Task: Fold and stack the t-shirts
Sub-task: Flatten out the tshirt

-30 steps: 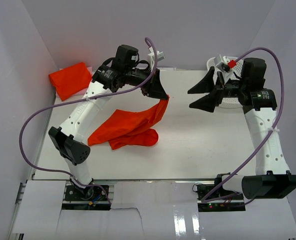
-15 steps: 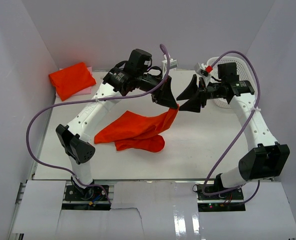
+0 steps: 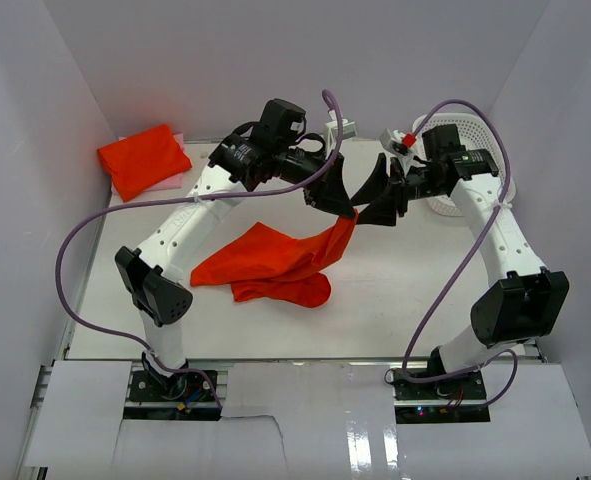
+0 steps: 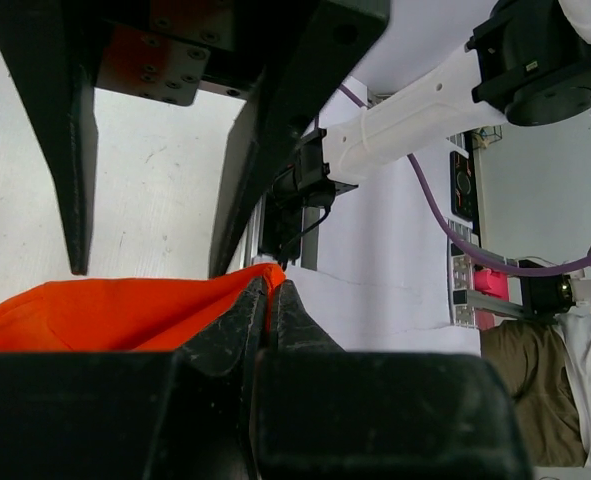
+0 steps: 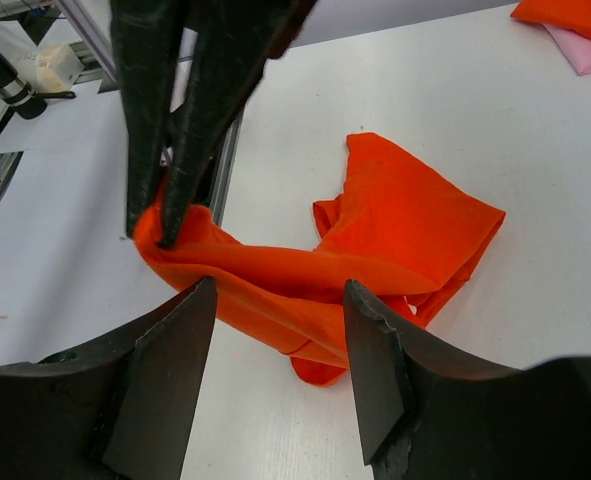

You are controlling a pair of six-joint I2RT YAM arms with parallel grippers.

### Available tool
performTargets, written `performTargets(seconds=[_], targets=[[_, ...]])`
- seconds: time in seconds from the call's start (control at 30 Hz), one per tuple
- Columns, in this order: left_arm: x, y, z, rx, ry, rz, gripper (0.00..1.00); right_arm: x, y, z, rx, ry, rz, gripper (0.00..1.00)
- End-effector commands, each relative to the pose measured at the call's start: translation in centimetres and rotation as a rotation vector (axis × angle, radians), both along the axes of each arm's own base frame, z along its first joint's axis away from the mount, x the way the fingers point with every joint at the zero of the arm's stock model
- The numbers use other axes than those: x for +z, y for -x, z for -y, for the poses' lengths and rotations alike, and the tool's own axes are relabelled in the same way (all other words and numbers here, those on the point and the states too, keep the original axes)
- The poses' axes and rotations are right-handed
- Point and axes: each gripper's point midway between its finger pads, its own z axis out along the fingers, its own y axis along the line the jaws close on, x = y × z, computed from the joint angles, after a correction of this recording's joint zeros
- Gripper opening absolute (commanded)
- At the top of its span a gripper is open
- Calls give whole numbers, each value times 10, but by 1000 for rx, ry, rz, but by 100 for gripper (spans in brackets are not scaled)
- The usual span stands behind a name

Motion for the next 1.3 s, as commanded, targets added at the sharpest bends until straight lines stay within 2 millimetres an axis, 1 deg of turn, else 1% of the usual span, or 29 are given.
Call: performTargets(seconds=[0.0, 0.17, 0.33, 0.53, 0.67, 0.77, 0.93, 1.03, 1.07, 1.13, 1.17, 1.27], targets=[[5, 0, 3, -17, 15, 34, 3, 21, 19, -1, 25, -26, 70, 59], [-3, -5, 5, -6, -5, 35, 2, 27, 34, -7, 53, -17, 92, 59], [-7, -10, 4, 14, -24, 54, 2, 30, 43, -9, 62, -8, 94, 58], [-6, -12, 2, 28, -32, 70, 2, 24, 53, -10, 79, 4, 76, 57], [-4, -13, 2, 31, -30, 75, 2, 20, 54, -12, 86, 16, 68, 48], [3, -12, 1, 30, -15, 97, 2, 19, 54, -13, 88, 19, 64, 42], [15, -6, -3, 27, 8, 120, 2, 18, 51, -14, 85, 24, 58, 37], [20, -3, -5, 25, 15, 126, 2, 20, 51, -14, 85, 22, 57, 29], [19, -3, -5, 23, 16, 127, 2, 20, 50, -15, 85, 22, 49, 23], [18, -3, -5, 24, 13, 120, 2, 23, 50, -15, 84, 19, 53, 15], [16, -3, -5, 22, 10, 115, 2, 24, 49, -15, 82, 17, 55, 8], [15, -4, -4, 21, 9, 113, 2, 25, 47, -15, 67, 26, 56, 8]])
